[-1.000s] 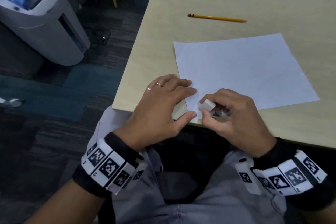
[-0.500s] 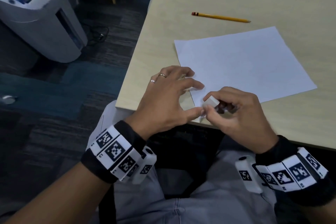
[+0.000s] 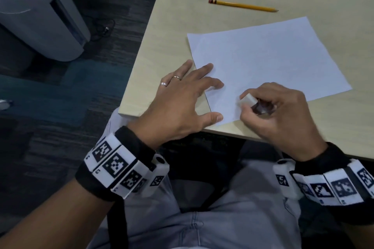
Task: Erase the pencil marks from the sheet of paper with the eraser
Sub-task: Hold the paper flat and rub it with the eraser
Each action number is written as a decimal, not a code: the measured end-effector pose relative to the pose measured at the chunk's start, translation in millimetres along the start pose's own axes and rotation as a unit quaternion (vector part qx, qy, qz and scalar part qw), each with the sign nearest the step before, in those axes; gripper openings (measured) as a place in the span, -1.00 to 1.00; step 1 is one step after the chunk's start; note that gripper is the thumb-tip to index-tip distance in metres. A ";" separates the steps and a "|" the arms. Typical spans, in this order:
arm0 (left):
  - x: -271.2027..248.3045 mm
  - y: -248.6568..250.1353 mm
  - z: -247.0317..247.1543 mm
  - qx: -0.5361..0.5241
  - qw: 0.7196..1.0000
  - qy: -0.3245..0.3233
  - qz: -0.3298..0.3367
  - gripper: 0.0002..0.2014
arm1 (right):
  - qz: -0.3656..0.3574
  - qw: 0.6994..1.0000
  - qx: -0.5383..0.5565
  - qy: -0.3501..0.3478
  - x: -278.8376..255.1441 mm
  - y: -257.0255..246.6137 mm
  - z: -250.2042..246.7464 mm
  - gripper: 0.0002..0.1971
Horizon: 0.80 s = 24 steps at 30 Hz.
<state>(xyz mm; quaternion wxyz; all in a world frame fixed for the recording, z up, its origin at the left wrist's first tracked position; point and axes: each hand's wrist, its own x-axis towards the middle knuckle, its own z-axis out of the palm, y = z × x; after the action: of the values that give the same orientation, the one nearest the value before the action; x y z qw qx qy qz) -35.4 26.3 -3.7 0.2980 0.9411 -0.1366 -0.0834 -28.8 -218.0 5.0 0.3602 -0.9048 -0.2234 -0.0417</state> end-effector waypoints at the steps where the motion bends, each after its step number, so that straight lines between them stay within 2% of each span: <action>1: -0.1 -0.1 0.2 0.001 1.000 0.002 0.000 -0.31 | -0.013 1.000 -0.005 -0.008 -0.8 -4.8 3.1 -0.91; 4: -0.8 0.6 1.8 0.004 1.000 0.006 0.006 -0.28 | -0.033 0.999 0.002 -0.032 -4.7 -14.6 17.1 -0.91; 8: -3.1 8.6 10.9 0.039 0.998 0.040 0.016 -0.34 | 0.036 0.998 0.035 0.022 -3.2 9.5 0.6 -0.92; 12: -8.7 15.5 22.4 0.102 0.990 0.064 0.078 -0.35 | 0.103 0.986 0.111 0.074 -2.7 27.6 -6.4 -0.88; 15: -13.3 8.9 21.8 0.085 0.983 0.071 0.147 -0.49 | 0.135 0.978 0.129 0.094 -4.0 36.2 -13.3 -0.79; 20: -14.0 9.4 27.9 0.090 0.975 0.066 0.192 -0.62 | 0.149 0.975 0.124 0.109 -5.0 34.7 -14.4 -0.87; 22: -12.0 14.6 34.3 0.066 0.975 0.082 0.194 -0.68 | 0.150 0.976 0.112 0.110 -4.9 31.2 -13.5 -0.87; 24: -6.7 19.4 37.6 0.001 0.981 0.122 0.154 -0.81 | 0.133 0.980 0.123 0.083 -7.4 22.7 -11.2 -0.87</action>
<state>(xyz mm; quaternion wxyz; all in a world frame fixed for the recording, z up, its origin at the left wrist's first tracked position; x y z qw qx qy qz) -54.8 -7.1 -22.3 0.3203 0.9124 -0.2423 0.0785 -24.7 -242.9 -2.8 0.4884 -0.8686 -0.0735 -0.0408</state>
